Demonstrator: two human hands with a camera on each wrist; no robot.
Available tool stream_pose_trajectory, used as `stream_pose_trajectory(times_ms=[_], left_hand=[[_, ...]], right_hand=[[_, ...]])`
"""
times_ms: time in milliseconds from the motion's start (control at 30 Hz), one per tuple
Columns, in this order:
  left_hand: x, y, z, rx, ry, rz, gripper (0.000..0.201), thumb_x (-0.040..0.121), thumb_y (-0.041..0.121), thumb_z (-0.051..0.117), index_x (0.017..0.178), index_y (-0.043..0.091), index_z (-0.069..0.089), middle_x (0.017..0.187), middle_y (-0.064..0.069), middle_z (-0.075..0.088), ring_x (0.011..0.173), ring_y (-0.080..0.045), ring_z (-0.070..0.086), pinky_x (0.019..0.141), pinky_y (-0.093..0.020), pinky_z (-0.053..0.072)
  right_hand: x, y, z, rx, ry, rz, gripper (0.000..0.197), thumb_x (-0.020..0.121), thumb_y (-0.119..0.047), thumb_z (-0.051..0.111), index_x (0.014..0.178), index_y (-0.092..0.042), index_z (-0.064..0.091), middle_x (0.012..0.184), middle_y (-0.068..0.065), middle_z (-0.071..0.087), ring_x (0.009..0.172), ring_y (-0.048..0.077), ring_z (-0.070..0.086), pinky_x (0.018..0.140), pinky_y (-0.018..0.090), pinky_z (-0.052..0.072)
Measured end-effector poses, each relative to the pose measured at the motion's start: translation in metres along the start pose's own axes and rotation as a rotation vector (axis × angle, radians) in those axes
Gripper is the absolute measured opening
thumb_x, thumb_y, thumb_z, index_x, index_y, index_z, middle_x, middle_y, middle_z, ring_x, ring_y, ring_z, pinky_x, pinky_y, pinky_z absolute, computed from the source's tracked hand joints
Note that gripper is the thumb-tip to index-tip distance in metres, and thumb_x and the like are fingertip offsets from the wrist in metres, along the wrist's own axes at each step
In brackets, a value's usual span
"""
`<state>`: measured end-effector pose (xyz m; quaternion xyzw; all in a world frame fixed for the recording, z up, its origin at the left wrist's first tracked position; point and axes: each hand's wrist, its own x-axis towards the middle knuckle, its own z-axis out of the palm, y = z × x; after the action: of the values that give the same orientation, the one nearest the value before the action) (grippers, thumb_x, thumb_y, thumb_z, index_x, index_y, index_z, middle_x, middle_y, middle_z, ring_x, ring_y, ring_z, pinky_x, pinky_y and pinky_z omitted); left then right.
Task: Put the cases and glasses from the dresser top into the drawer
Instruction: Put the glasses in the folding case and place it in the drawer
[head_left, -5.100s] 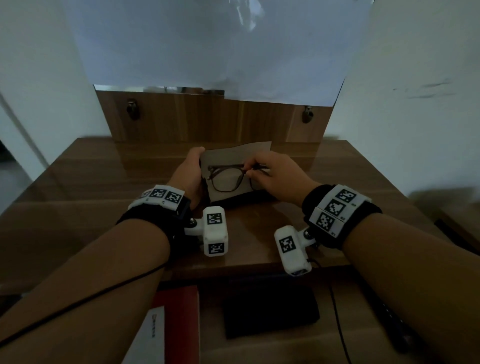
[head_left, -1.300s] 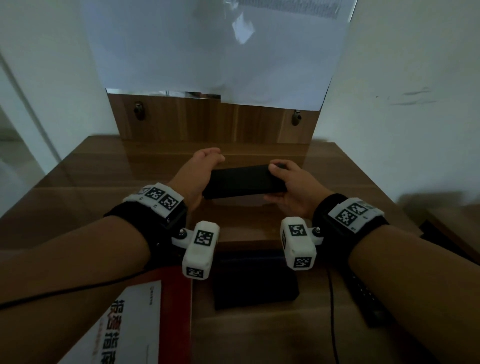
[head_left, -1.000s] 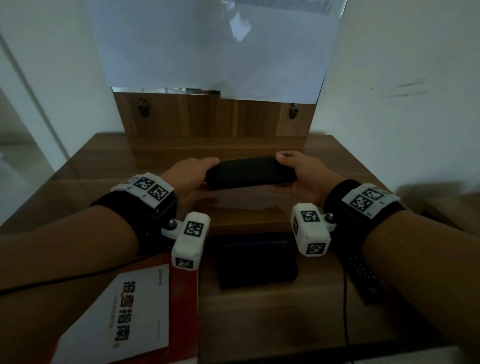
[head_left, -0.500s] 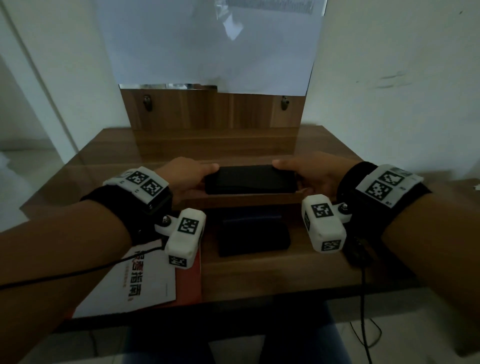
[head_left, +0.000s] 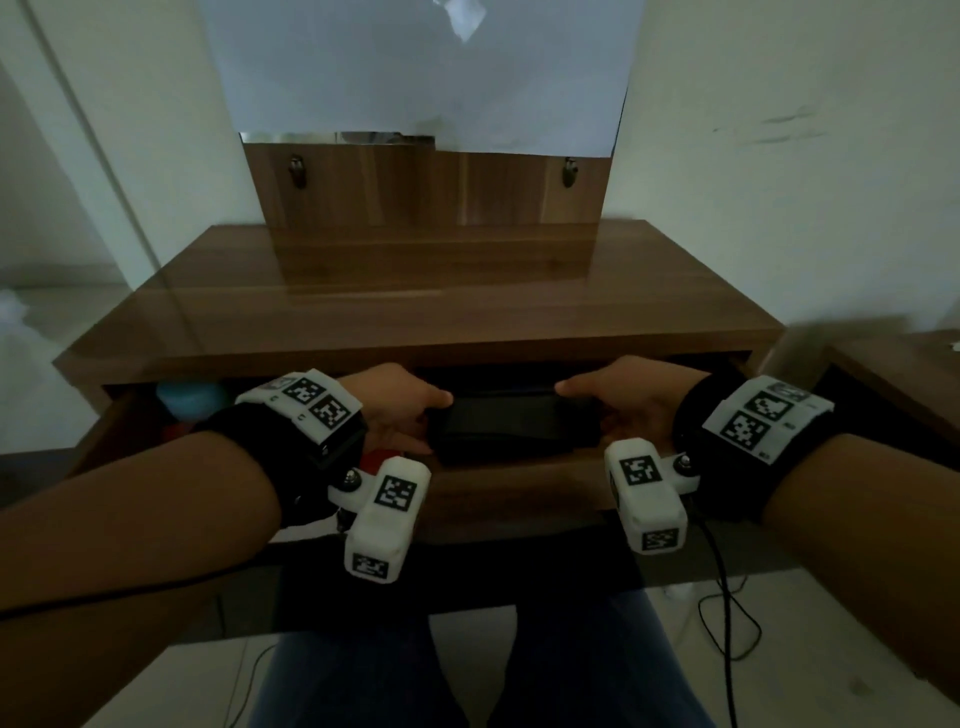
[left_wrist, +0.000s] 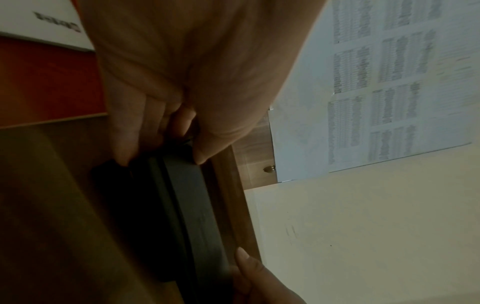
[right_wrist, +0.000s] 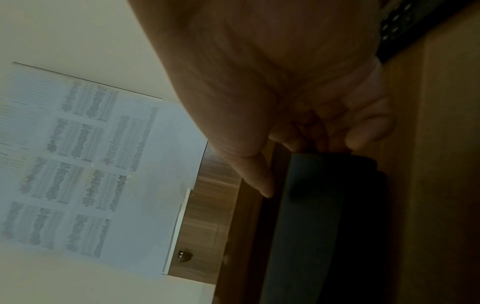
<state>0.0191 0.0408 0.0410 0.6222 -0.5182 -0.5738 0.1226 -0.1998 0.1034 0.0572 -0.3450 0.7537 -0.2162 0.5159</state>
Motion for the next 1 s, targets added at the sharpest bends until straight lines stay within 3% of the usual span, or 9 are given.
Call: stream_pose_trajectory(times_ms=[67,133,300,400,500,633,766,900,1000], left_hand=[[-0.001,-0.006,0.005,0.026,-0.017,-0.026,0.01,0.097,0.018,0.055,0.098,0.008,0.056,0.104,-0.013,0.066,0.094,-0.027,0.067,0.074,-0.037,0.058],[0.0,-0.012,0.007,0.034,-0.039,-0.059,0.01,0.097,0.018,0.055,0.099,0.008,0.055,0.102,-0.012,0.064,0.09,-0.027,0.067,0.072,-0.038,0.058],[0.01,-0.028,0.01,0.068,-0.095,-0.117,0.035,0.094,0.027,0.059,0.121,0.006,0.051,0.124,-0.012,0.06,0.109,-0.034,0.063,0.098,-0.05,0.051],[0.012,-0.035,0.011,0.129,-0.162,-0.154,0.048,0.093,0.034,0.059,0.131,0.007,0.049,0.128,-0.016,0.06,0.113,-0.035,0.063,0.104,-0.05,0.046],[0.012,-0.036,0.013,0.129,-0.197,-0.163,0.043,0.094,0.034,0.056,0.129,0.009,0.05,0.119,-0.016,0.063,0.114,-0.032,0.062,0.104,-0.045,0.046],[0.009,-0.034,0.015,0.138,-0.211,-0.154,0.034,0.094,0.035,0.057,0.118,0.01,0.057,0.101,-0.013,0.067,0.094,-0.027,0.066,0.096,-0.04,0.05],[0.0,-0.033,0.018,0.173,-0.179,-0.142,0.021,0.095,0.031,0.056,0.09,0.011,0.056,0.076,-0.009,0.068,0.069,-0.021,0.067,0.073,-0.035,0.054],[-0.003,-0.031,0.015,0.275,-0.149,-0.098,0.026,0.092,0.037,0.06,0.086,0.013,0.056,0.08,-0.007,0.063,0.075,-0.021,0.061,0.091,-0.04,0.052],[-0.005,-0.025,0.011,0.485,-0.11,0.015,0.04,0.085,0.05,0.064,0.095,0.011,0.061,0.084,-0.007,0.064,0.081,-0.024,0.064,0.087,-0.039,0.052]], right_hand=[[0.004,0.007,0.003,-0.019,-0.002,0.003,0.02,0.094,-0.027,0.057,0.094,-0.008,0.058,0.08,0.009,0.06,0.066,0.022,0.058,0.047,0.029,0.048],[0.008,0.013,0.006,-0.058,-0.005,0.001,0.028,0.093,-0.031,0.059,0.105,-0.006,0.059,0.084,0.01,0.061,0.071,0.024,0.06,0.059,0.033,0.05],[0.014,0.022,0.012,-0.168,0.014,0.002,0.055,0.092,-0.041,0.057,0.133,-0.007,0.047,0.114,0.011,0.053,0.101,0.027,0.054,0.08,0.038,0.047],[0.019,0.025,0.013,-0.216,0.008,0.014,0.058,0.091,-0.045,0.056,0.135,-0.008,0.047,0.117,0.011,0.052,0.106,0.028,0.055,0.082,0.039,0.048],[0.023,0.029,0.012,-0.25,-0.006,0.038,0.061,0.089,-0.05,0.057,0.133,-0.008,0.048,0.115,0.011,0.054,0.108,0.029,0.058,0.084,0.041,0.05],[0.028,0.032,0.012,-0.261,0.002,0.04,0.063,0.087,-0.052,0.058,0.131,-0.008,0.05,0.111,0.01,0.057,0.108,0.03,0.059,0.087,0.041,0.051],[0.029,0.034,0.011,-0.28,0.004,0.023,0.063,0.087,-0.052,0.058,0.13,-0.007,0.051,0.121,0.012,0.057,0.112,0.031,0.059,0.095,0.045,0.049],[0.025,0.031,0.009,-0.309,0.004,-0.01,0.064,0.088,-0.053,0.056,0.133,-0.008,0.05,0.122,0.01,0.059,0.109,0.029,0.06,0.089,0.043,0.051],[0.02,0.025,0.01,-0.378,0.012,-0.095,0.066,0.088,-0.054,0.055,0.137,-0.011,0.045,0.113,0.008,0.06,0.097,0.023,0.059,0.076,0.037,0.048]])
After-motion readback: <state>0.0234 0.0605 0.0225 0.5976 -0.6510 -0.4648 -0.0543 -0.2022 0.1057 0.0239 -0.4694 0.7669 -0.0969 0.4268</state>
